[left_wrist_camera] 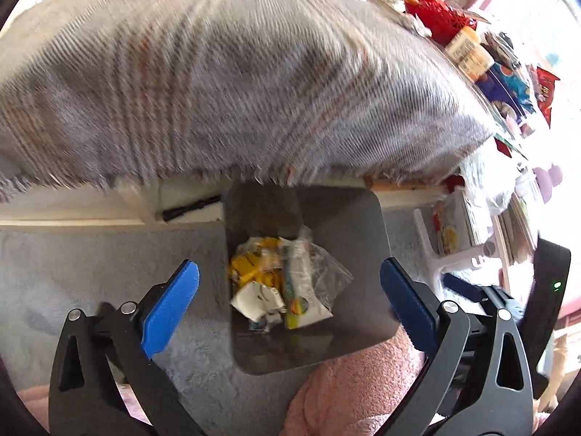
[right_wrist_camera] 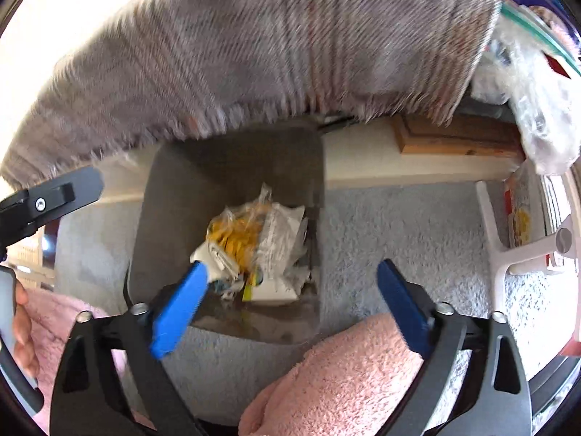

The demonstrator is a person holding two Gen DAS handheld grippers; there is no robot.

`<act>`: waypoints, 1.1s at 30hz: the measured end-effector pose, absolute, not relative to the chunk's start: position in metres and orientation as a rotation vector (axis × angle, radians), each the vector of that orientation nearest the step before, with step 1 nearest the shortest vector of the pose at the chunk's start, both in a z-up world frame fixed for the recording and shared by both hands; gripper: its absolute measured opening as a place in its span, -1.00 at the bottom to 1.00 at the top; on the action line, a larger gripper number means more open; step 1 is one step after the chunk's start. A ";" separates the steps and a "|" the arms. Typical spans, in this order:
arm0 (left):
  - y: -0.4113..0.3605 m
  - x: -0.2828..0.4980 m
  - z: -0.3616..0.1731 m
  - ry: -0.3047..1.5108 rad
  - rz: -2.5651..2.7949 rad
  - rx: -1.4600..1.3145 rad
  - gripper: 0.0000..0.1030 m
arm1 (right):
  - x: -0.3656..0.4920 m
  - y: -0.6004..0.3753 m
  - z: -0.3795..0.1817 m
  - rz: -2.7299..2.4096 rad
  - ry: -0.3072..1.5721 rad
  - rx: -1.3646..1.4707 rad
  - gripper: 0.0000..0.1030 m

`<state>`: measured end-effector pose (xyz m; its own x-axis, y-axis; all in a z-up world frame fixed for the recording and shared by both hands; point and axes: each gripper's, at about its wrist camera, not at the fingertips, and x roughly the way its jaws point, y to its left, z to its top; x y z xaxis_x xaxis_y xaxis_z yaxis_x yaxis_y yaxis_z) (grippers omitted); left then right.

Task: Collect trash
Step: 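Carry the bag and cup over the bin and open both grippers, then grasp a crumpled tissue with the right gripper while the left grasps another tissue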

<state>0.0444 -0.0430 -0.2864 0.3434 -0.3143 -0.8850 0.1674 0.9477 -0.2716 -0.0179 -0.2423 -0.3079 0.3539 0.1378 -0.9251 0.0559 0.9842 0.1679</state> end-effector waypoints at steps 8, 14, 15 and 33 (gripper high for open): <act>-0.034 0.075 -0.213 1.105 -0.315 -0.150 0.84 | 0.004 -0.293 -0.237 0.019 1.043 0.309 0.93; -0.041 0.130 -0.181 1.088 -0.334 -0.146 0.84 | 0.048 -0.315 -0.188 0.025 0.944 0.317 0.93; -0.041 0.140 -0.178 1.088 -0.336 -0.152 0.84 | 0.058 -0.317 -0.183 0.015 0.938 0.303 0.93; -0.130 0.331 -0.149 0.933 -0.254 -0.089 0.84 | 0.231 -0.358 -0.186 -0.031 0.937 0.316 0.24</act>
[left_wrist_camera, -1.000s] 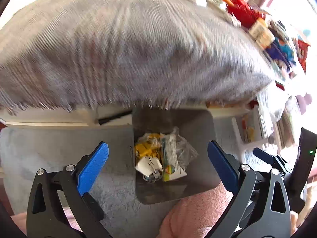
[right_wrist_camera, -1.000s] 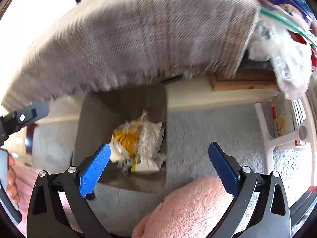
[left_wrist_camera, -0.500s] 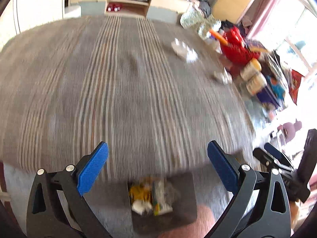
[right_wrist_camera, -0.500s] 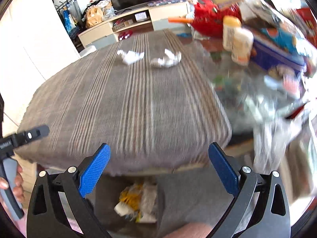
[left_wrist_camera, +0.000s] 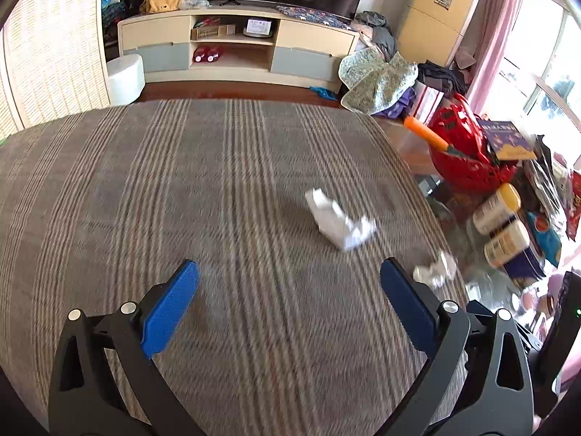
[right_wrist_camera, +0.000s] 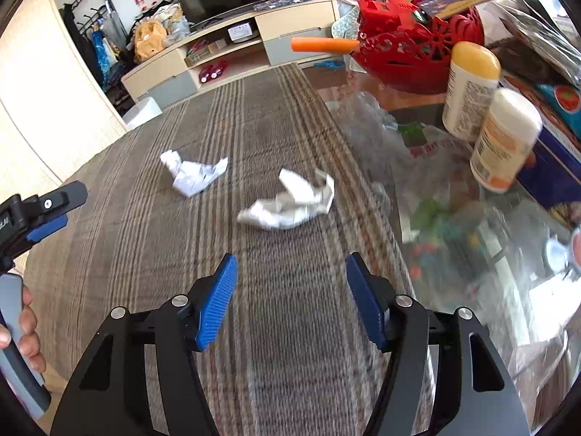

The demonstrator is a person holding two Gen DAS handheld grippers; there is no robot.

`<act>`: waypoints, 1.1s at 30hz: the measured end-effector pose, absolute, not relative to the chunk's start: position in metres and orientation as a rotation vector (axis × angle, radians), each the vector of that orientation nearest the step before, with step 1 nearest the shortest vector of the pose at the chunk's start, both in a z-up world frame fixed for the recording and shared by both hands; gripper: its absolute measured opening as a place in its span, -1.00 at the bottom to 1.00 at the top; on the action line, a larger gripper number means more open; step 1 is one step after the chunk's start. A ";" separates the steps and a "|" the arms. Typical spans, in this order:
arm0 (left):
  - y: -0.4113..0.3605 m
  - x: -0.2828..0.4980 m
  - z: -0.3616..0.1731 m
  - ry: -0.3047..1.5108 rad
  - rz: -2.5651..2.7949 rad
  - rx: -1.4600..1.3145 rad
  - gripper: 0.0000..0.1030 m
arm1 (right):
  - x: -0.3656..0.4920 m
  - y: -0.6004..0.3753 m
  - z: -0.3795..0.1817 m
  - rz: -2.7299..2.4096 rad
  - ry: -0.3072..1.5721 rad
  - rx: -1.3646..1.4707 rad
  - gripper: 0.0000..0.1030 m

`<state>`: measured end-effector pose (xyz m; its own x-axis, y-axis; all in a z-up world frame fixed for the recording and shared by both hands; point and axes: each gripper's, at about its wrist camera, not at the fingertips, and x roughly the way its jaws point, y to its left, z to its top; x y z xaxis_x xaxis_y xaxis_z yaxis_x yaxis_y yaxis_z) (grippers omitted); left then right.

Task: Collect trash
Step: 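Grasp a crumpled tissue with the right gripper while the left grasps another tissue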

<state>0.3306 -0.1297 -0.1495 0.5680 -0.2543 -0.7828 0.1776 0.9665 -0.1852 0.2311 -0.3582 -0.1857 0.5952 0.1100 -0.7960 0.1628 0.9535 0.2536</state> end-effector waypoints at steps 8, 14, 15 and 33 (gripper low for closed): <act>-0.172 0.393 -0.179 0.993 -0.264 -0.042 0.79 | 0.279 -0.366 -0.199 -0.079 0.961 0.292 0.23; -0.190 0.410 -0.210 1.051 -0.284 -0.011 0.43 | 0.289 -0.360 -0.211 -0.090 0.960 0.232 0.03; -0.192 0.411 -0.214 1.054 -0.290 -0.012 0.32 | 0.290 -0.360 -0.212 -0.093 0.958 0.213 -0.15; -0.188 0.342 -0.208 1.058 -0.385 0.051 -0.92 | 0.238 -0.356 -0.204 -0.009 0.956 0.222 -0.62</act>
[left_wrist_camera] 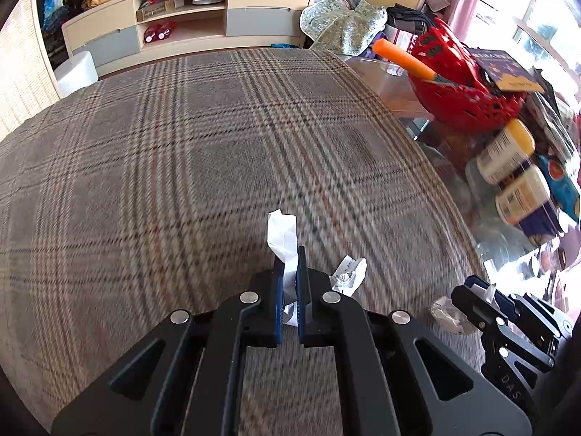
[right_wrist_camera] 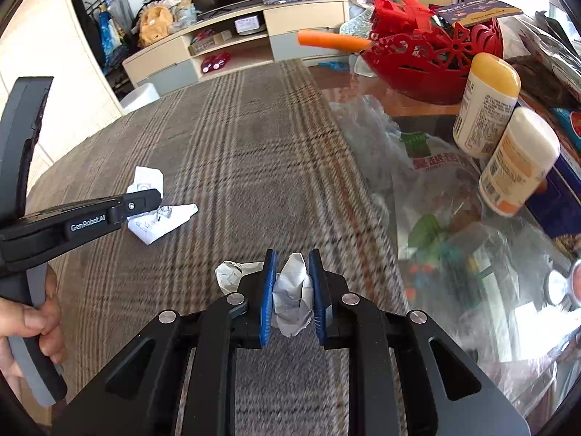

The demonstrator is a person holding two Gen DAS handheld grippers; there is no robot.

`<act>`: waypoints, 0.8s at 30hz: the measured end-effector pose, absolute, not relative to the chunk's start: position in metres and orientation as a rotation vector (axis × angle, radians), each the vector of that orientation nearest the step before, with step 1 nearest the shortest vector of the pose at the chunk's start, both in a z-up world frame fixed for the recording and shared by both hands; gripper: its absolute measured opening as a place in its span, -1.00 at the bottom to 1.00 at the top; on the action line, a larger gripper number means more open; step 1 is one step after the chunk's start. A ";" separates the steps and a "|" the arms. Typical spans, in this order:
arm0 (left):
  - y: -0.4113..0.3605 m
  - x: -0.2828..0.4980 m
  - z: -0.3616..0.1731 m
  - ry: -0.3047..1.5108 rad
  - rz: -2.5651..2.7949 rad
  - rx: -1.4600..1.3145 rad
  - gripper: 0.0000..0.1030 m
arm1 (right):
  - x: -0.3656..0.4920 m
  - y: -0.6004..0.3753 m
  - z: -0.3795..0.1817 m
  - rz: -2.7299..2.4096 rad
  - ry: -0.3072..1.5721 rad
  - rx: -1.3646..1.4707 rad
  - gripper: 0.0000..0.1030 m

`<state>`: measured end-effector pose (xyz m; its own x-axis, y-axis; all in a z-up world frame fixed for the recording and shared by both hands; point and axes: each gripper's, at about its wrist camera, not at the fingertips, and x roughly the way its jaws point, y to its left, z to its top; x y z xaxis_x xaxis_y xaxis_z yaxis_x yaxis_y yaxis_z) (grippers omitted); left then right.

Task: Collect trash
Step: 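Grasp a crumpled tissue with the right gripper while the left grasps another tissue, then lower both tissues over the bin and open both grippers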

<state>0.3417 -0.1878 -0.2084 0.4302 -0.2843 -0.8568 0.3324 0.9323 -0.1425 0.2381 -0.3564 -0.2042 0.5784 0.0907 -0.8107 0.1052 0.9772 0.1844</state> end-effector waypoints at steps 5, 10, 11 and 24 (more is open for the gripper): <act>-0.162 0.292 -0.198 1.046 -0.372 0.037 -0.92 | 0.198 -0.335 -0.201 0.043 0.969 0.231 -0.62; -0.129 0.232 -0.175 1.004 -0.357 0.019 -0.92 | 0.147 -0.312 -0.193 0.086 0.976 0.239 -0.62; -0.123 0.220 -0.170 0.998 -0.355 0.015 -0.92 | 0.139 -0.308 -0.191 0.090 0.978 0.238 -0.62; -0.075 0.080 -0.145 0.924 -0.365 -0.021 -0.92 | 0.031 -0.260 -0.195 0.129 1.009 0.198 -0.62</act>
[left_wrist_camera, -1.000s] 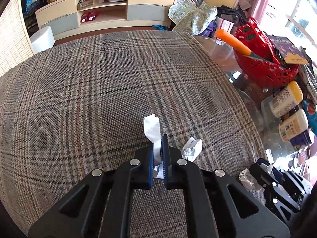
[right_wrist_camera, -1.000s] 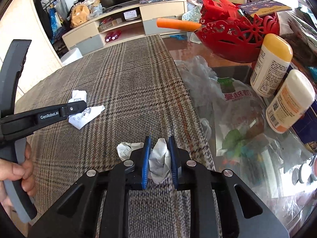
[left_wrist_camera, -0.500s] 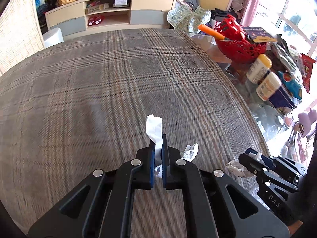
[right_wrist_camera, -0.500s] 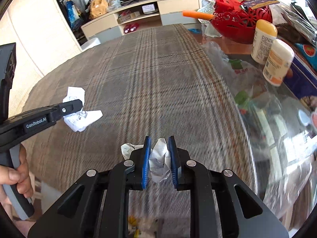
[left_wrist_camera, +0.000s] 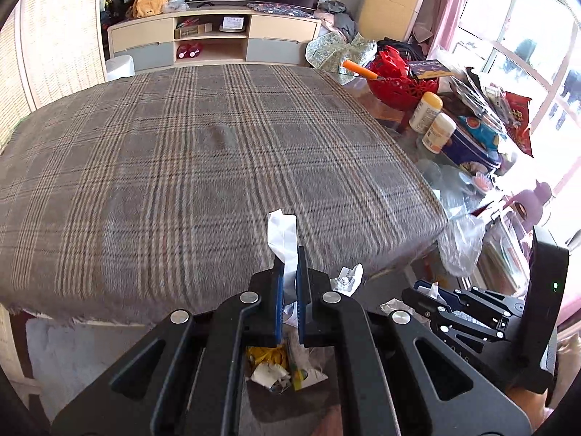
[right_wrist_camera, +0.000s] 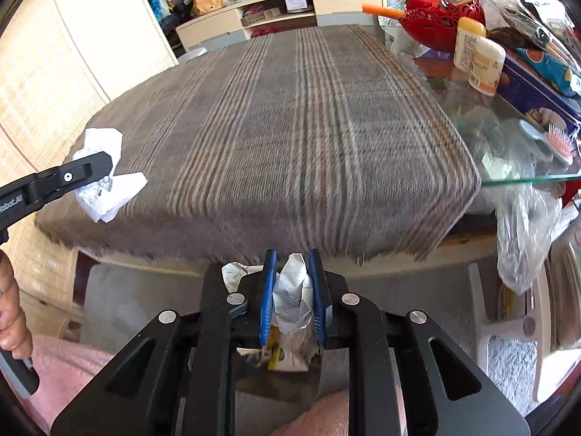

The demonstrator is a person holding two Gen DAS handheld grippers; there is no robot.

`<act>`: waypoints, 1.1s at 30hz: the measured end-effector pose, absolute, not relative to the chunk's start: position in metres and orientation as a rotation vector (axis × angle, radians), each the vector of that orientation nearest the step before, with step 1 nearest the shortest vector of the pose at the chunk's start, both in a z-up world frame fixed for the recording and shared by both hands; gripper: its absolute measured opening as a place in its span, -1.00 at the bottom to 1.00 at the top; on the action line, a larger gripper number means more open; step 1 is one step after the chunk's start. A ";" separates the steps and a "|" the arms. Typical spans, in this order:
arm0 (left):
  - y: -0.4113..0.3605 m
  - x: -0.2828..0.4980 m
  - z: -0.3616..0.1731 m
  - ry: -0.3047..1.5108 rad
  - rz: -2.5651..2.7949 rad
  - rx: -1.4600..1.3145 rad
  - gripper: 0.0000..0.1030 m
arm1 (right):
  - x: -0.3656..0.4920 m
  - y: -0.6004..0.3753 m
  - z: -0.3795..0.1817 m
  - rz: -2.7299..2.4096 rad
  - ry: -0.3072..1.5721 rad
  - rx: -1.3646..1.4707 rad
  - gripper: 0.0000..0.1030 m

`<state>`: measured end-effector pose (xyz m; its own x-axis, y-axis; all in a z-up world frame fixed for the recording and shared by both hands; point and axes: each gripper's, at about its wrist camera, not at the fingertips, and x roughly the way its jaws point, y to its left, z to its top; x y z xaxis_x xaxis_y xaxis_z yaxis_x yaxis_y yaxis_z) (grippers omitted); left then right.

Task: Collect trash
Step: 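Lower both tissues over the bin and open both grippers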

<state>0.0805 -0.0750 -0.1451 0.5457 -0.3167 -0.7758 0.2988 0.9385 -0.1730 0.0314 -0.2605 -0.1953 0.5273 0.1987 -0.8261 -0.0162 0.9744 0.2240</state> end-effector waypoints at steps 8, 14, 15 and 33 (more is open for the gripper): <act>-0.062 0.038 -0.186 0.972 -0.353 -0.031 -0.92 | 0.004 -0.240 -0.223 0.134 1.051 0.164 -0.62; -0.062 0.028 -0.225 1.040 -0.351 -0.052 -0.92 | -0.007 -0.231 -0.246 0.132 1.080 0.153 -0.62; -0.062 0.027 -0.231 1.050 -0.350 -0.054 -0.92 | -0.009 -0.230 -0.250 0.135 1.083 0.160 -0.62; -0.078 0.038 -0.320 1.234 -0.448 -0.088 -0.90 | -0.012 -0.216 -0.318 0.138 1.242 0.183 -0.57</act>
<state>0.0379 -0.0778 -0.3205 0.2560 -0.3765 -0.8904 0.2828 0.9099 -0.3035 -0.0121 -0.2160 -0.3175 0.3180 0.2032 -0.9260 -0.0049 0.9771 0.2127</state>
